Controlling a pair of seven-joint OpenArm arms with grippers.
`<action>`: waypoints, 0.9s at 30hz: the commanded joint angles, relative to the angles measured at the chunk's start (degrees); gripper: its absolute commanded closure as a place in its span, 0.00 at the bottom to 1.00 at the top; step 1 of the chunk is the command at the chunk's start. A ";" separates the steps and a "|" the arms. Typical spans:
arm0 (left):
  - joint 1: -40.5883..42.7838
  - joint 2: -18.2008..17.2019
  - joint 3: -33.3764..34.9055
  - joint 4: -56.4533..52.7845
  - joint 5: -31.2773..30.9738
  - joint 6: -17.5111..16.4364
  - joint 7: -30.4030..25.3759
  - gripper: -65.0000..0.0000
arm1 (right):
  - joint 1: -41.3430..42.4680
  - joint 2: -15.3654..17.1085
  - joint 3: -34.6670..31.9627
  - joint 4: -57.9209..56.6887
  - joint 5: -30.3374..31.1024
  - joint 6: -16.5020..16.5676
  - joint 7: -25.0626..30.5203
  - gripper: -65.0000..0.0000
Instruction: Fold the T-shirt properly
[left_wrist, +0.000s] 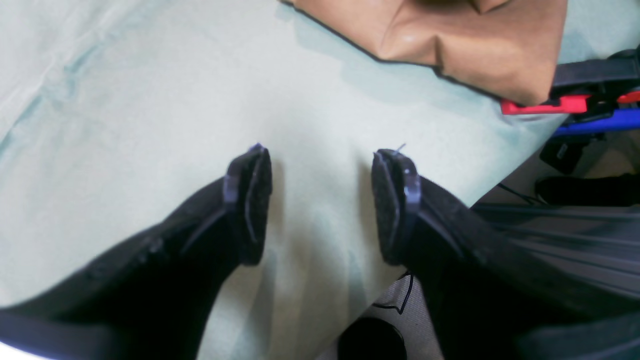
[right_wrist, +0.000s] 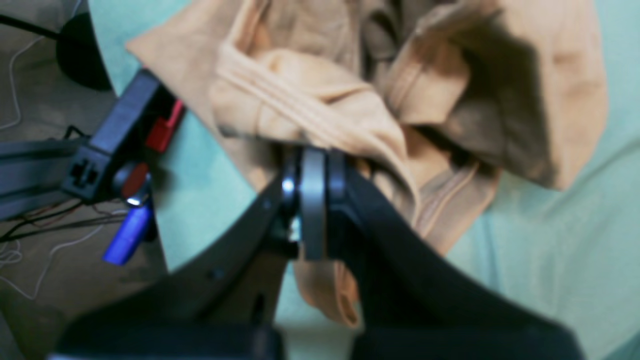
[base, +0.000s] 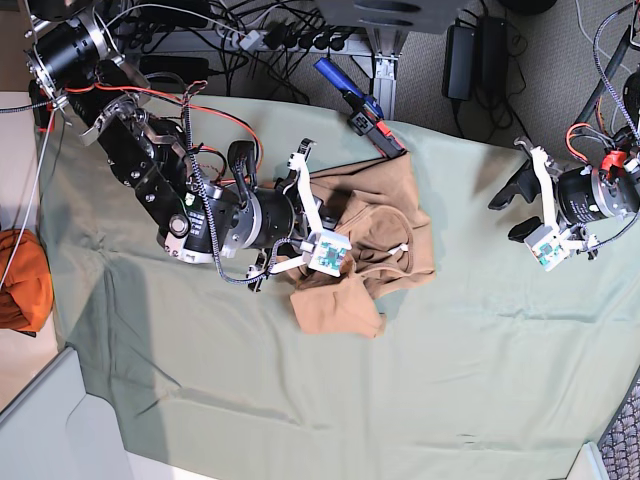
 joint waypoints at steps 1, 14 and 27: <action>-0.46 -0.79 -0.39 0.74 -0.74 -0.69 -1.05 0.45 | 1.20 0.44 0.55 0.68 1.29 6.49 1.09 1.00; -0.44 -0.76 -0.39 0.74 -0.72 -0.69 -1.05 0.45 | -1.88 0.46 0.55 5.16 10.64 6.56 -2.19 1.00; -0.44 -0.61 -0.39 0.70 -0.74 -0.69 -1.09 0.45 | -5.88 0.42 0.55 5.46 15.19 6.73 -4.81 1.00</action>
